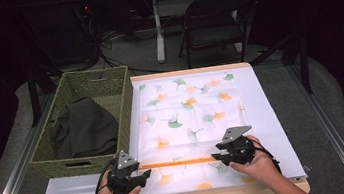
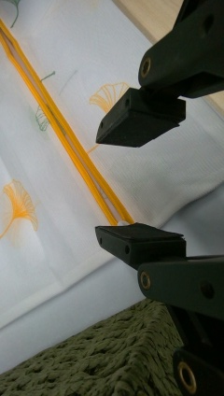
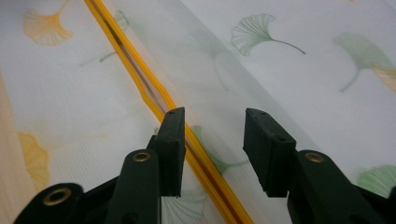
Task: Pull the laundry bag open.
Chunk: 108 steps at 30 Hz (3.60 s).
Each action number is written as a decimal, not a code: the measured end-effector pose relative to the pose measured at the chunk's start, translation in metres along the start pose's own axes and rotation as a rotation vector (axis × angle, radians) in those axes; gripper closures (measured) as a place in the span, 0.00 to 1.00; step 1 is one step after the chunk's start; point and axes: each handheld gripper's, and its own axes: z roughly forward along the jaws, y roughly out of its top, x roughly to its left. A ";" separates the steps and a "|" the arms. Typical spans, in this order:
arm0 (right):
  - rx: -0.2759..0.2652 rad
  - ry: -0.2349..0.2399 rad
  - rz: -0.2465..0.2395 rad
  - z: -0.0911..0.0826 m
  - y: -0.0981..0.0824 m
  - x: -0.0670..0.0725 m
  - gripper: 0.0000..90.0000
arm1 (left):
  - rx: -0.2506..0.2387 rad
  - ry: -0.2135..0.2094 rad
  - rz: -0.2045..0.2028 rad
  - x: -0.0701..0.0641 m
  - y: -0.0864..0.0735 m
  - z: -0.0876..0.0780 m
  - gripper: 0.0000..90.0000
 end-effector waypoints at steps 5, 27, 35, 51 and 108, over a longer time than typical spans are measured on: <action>0.004 0.019 -0.012 0.010 0.008 0.010 0.63 | 0.006 -0.002 -0.004 -0.002 0.003 0.002 0.53; -0.016 -0.038 -0.028 0.018 0.029 0.022 0.54 | -0.038 -0.022 -0.001 -0.005 0.060 -0.024 0.44; 0.004 -0.073 0.024 0.019 0.033 0.021 0.46 | -0.056 -0.018 -0.013 0.002 0.083 -0.038 0.40; -0.005 -0.091 0.093 0.013 0.024 0.013 0.39 | -0.069 0.033 -0.041 0.024 0.114 -0.052 0.35; 0.025 -0.067 0.067 0.015 0.016 0.011 0.44 | 0.001 0.208 -0.286 0.151 0.092 -0.069 0.36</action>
